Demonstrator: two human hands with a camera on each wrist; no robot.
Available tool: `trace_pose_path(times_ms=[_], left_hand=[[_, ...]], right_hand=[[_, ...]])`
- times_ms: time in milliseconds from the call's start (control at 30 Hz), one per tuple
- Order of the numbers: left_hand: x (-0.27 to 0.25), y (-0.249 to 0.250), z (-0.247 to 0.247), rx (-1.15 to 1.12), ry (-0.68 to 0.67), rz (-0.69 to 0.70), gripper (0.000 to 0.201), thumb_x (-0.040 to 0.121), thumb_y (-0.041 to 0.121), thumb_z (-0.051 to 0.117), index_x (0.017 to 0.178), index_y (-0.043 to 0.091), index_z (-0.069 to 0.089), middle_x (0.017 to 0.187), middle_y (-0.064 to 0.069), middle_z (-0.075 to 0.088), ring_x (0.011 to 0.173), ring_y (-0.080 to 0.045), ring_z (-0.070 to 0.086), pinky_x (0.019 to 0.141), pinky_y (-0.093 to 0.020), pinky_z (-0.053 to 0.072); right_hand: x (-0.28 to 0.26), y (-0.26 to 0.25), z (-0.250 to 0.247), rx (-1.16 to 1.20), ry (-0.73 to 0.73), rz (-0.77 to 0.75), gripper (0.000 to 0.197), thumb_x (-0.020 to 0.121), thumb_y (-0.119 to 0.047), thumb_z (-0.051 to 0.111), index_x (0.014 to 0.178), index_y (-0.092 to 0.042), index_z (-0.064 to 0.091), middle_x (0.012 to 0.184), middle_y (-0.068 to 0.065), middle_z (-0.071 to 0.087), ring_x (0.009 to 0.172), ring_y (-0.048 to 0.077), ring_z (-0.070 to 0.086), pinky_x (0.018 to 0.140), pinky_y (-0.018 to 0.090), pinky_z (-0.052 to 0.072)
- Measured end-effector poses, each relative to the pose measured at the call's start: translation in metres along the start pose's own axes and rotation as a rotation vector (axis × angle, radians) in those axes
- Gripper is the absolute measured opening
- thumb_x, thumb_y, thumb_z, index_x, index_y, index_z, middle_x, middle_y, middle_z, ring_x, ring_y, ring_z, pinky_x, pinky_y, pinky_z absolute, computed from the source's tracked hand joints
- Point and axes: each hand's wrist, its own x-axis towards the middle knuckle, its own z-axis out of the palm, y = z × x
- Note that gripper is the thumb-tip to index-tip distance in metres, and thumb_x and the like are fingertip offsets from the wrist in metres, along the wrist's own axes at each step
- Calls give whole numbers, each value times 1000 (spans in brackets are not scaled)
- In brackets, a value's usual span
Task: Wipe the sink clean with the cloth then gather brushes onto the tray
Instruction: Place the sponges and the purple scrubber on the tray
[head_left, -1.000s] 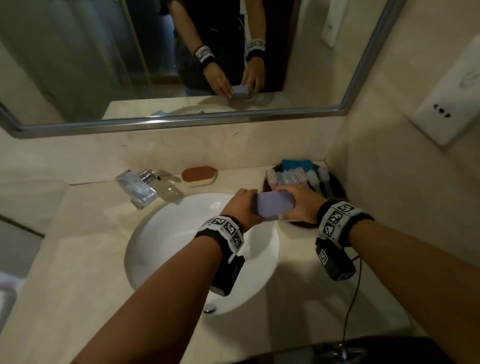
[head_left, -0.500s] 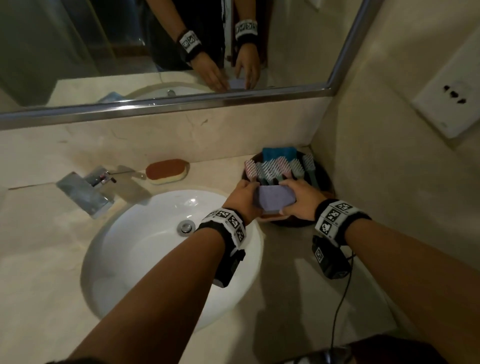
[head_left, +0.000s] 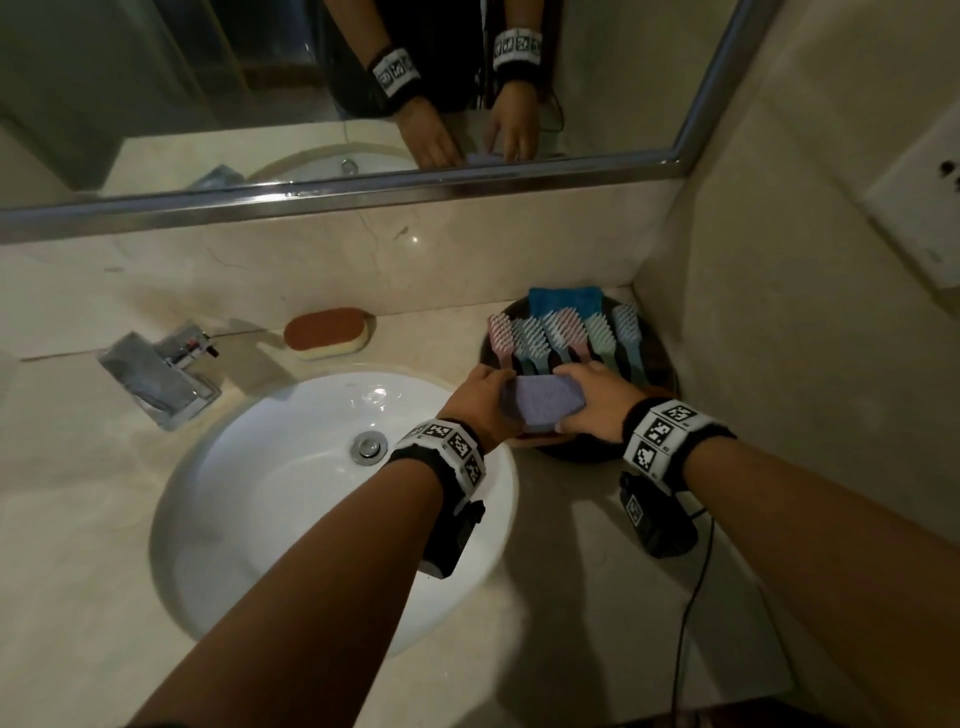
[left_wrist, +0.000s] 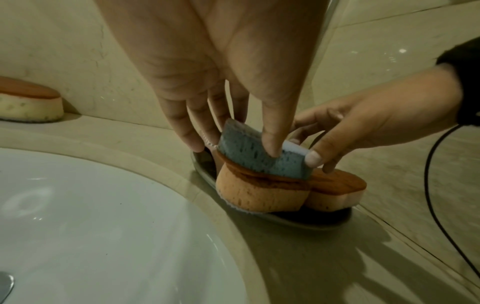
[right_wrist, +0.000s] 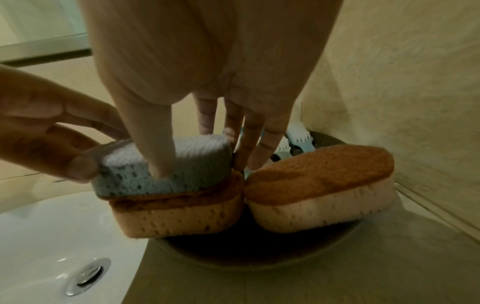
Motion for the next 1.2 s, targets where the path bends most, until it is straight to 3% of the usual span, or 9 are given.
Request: trace_pose_path(times_ms=[200,333,600,767,1033,1200], left_hand=[[-7,0,-5,-11,-6,3,73,80,23,72,143,16,34,140,-8,37,128,-24,42,106,-30,36],[-14,-2,-20,-52,53,-18,77,80,24,73,144,16,31,143,-7,35,131,-24,40,108,-33,36],[-27,-57,-55,-10,219,-139,75,83,25,69,146,19,29,147,-6,31,134,-24,37,110,-38,35],[-31,-102,-74,5,249,-203,74,83,24,69,145,20,30,149,-3,28,133,-24,38,107,-43,39],[-14,-168,-96,31,275,-264,73,85,26,65,146,17,25,152,-9,21,135,-28,34,110,-37,34],[6,-196,-104,-23,294,-350,73,84,19,64,146,22,24,151,-9,21,130,-32,38,107,-41,40]], right_hand=[[-4,-2,-11,-34,-4,-34,92,69,-41,78,144,-24,28,143,10,33,128,28,41,106,38,38],[-2,-15,-29,-46,47,-90,87,71,-48,74,143,-27,31,149,7,30,132,27,37,108,39,38],[17,-76,-33,-61,70,-185,72,80,-40,68,141,-25,33,142,11,36,127,29,42,104,36,38],[35,-123,-20,-70,38,-217,69,81,-37,68,140,-26,34,142,8,37,129,26,41,107,39,37],[77,-189,8,-135,56,-218,67,82,-40,65,140,-30,34,142,2,41,126,22,44,99,27,36],[114,-213,35,-19,-2,-199,72,80,-29,68,143,-25,32,145,8,36,128,24,44,105,32,40]])
